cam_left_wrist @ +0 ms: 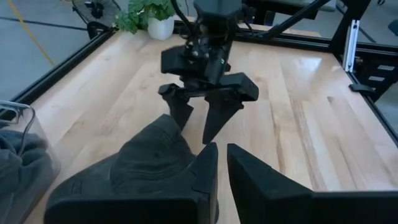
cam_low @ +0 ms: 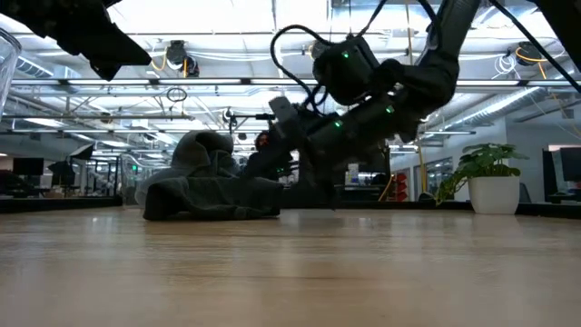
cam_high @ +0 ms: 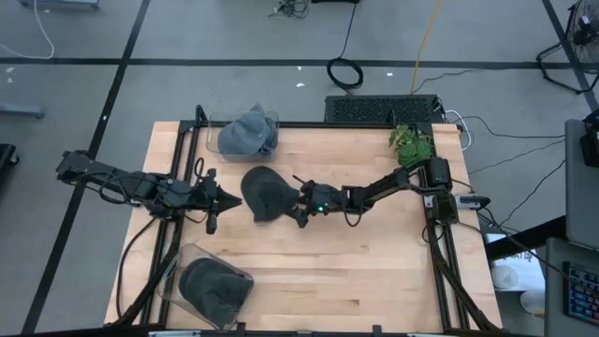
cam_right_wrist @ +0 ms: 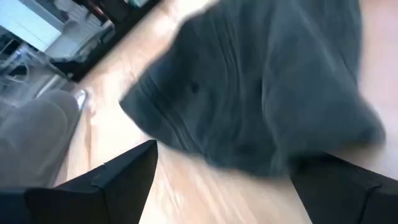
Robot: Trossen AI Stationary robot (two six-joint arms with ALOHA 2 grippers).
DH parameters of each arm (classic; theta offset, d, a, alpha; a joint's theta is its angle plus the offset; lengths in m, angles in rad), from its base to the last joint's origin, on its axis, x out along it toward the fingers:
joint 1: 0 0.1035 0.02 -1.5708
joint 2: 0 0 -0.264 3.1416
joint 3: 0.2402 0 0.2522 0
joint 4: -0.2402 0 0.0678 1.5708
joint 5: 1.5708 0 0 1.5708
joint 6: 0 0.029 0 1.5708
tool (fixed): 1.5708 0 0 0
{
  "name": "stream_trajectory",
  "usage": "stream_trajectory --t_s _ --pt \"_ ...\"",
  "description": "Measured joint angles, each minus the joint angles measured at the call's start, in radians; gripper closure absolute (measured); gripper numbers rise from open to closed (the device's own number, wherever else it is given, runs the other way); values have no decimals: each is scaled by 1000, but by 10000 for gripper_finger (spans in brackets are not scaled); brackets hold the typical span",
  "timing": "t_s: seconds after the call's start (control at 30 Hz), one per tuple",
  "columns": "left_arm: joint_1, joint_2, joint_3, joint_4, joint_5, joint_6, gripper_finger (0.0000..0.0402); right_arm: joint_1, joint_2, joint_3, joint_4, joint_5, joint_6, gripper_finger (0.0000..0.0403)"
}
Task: Pick & Place hat
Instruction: Put the black cap into the bottom transparent bin
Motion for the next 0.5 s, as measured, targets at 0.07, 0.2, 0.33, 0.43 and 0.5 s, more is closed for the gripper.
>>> stream_trajectory --t_s 0.07,0.2,0.33,0.43,0.5 --pt "0 0 0 0 1 0 355 -1 0 24 8 -7 -37 67" --pt "0 0 0 -1 1 0 355 2 0 62 67 -8 -127 67" --pt "0 0 0 -1 1 -1 355 2 -1 74 129 -21 -265 67" --pt "0 0 0 -1 1 -1 355 2 -1 74 144 -26 -376 67" --pt "0 0 0 -1 1 -1 355 2 -1 74 145 -23 -456 67"
